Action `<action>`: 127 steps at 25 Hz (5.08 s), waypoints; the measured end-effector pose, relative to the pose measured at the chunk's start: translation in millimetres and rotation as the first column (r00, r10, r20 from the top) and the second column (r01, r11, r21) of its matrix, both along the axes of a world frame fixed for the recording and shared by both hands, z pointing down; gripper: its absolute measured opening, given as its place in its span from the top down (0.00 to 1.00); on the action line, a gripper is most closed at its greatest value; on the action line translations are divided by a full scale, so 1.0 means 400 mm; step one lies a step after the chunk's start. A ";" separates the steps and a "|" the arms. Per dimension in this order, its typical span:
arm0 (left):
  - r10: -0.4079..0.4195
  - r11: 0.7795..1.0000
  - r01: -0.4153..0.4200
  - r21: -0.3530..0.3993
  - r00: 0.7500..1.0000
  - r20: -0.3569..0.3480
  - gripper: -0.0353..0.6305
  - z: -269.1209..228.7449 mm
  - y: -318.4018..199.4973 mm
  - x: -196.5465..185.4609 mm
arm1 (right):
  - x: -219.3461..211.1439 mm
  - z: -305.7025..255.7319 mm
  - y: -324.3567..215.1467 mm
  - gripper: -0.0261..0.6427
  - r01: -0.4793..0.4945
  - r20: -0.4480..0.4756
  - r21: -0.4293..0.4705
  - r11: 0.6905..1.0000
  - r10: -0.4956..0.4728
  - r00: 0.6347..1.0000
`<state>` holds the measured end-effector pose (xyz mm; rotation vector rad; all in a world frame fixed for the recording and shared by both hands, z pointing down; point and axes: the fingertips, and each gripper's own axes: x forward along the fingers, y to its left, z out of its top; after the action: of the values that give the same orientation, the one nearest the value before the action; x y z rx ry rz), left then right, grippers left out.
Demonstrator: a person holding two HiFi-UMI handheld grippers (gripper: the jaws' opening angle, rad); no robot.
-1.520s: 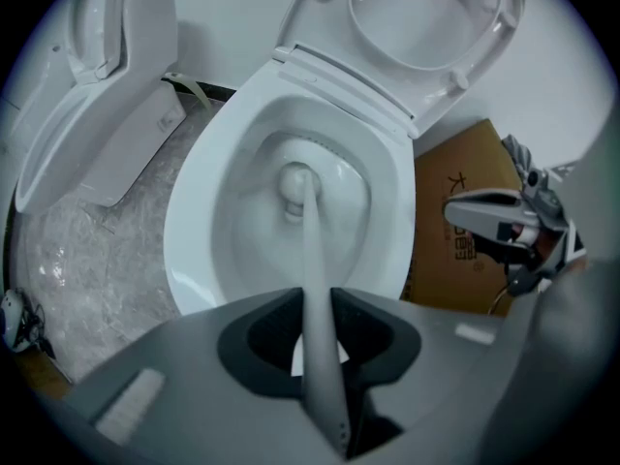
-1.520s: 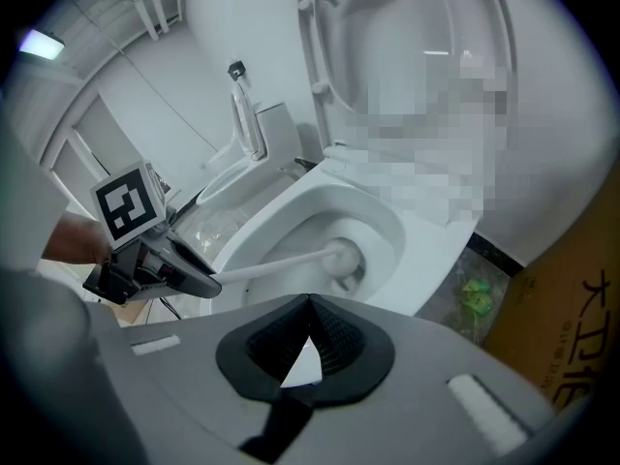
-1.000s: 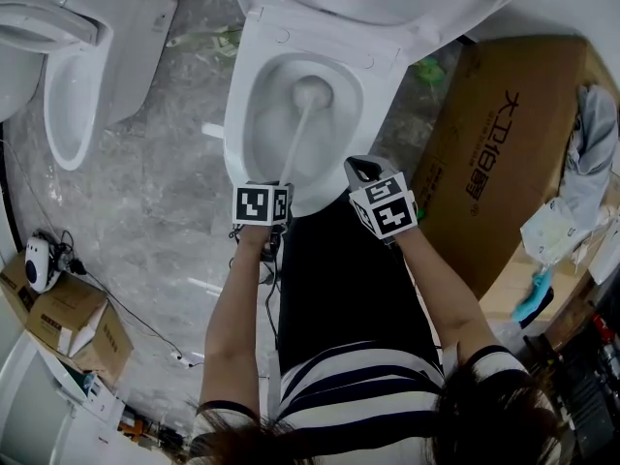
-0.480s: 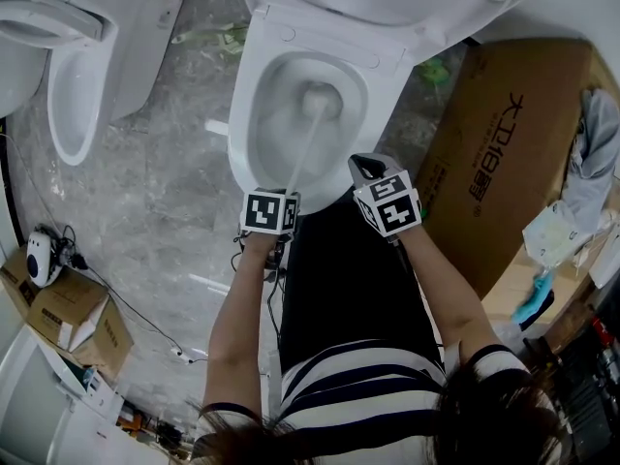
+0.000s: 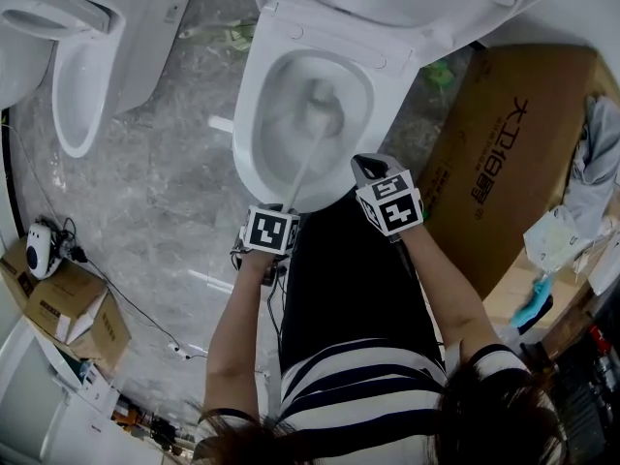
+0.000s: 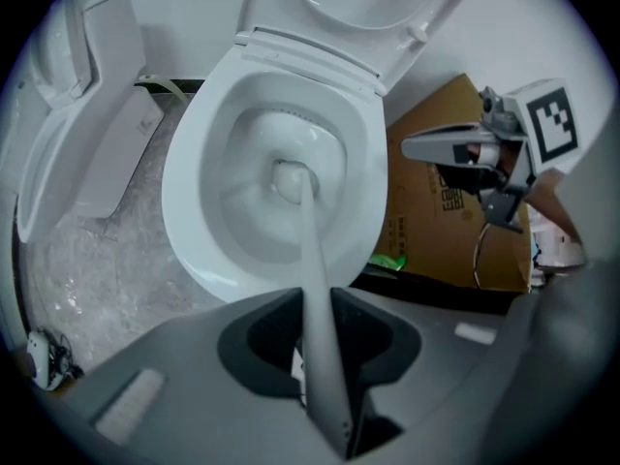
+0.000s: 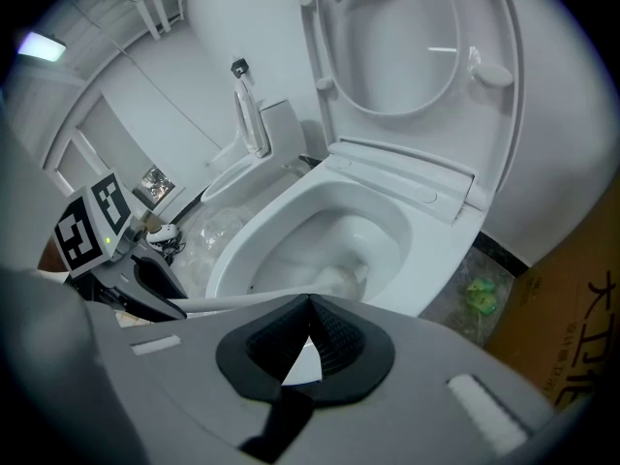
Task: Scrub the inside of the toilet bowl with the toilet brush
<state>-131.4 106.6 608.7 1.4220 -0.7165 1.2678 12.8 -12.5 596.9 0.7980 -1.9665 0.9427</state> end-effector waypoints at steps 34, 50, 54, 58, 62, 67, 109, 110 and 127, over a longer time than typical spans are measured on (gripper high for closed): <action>0.031 0.995 -0.049 0.087 0.981 0.189 0.95 -0.039 -0.028 -0.124 | 0.004 0.019 0.025 0.97 0.037 -0.013 -0.016 0.999 -0.038 0.999; -0.235 0.954 0.225 0.200 0.971 0.032 0.95 -0.029 -0.163 -0.069 | 0.026 0.022 0.021 0.97 0.008 -0.016 -0.015 1.000 -0.008 1.000; -0.245 0.954 0.238 0.184 0.969 0.019 0.95 -0.018 -0.157 -0.065 | 0.025 0.021 0.020 0.97 -0.006 -0.020 -0.016 1.000 0.006 1.000; -0.252 0.954 0.249 0.167 0.968 -0.002 0.95 -0.006 -0.157 -0.071 | 0.012 0.020 0.018 0.97 -0.024 -0.025 -0.019 1.000 0.024 0.999; -0.254 0.954 0.254 0.161 0.967 -0.025 0.95 0.003 -0.166 -0.076 | -0.008 0.019 0.022 0.97 -0.034 -0.026 -0.023 0.999 0.033 0.999; -0.240 0.957 0.246 0.152 0.969 -0.056 0.95 0.013 -0.179 -0.071 | -0.037 0.016 0.029 0.97 -0.039 -0.027 -0.023 0.999 0.038 0.999; -0.066 0.994 0.080 0.069 0.980 -0.185 0.95 0.008 -0.026 0.065 | -0.029 0.019 0.112 0.97 0.011 -0.032 -0.004 1.000 -0.012 0.999; -0.064 0.995 0.076 0.064 0.981 -0.181 0.95 0.005 -0.014 0.062 | -0.029 0.019 0.115 0.97 0.010 -0.031 -0.005 1.000 -0.010 0.999; -0.032 0.999 0.030 -0.039 0.998 -0.055 0.95 -0.039 0.200 -0.044 | -0.078 0.015 0.175 0.97 0.059 -0.003 -0.003 0.998 -0.059 0.998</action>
<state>-149.0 186.7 593.3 1.4044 -0.6712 1.2074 -18.3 57.5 603.0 0.7353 -1.9753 0.9085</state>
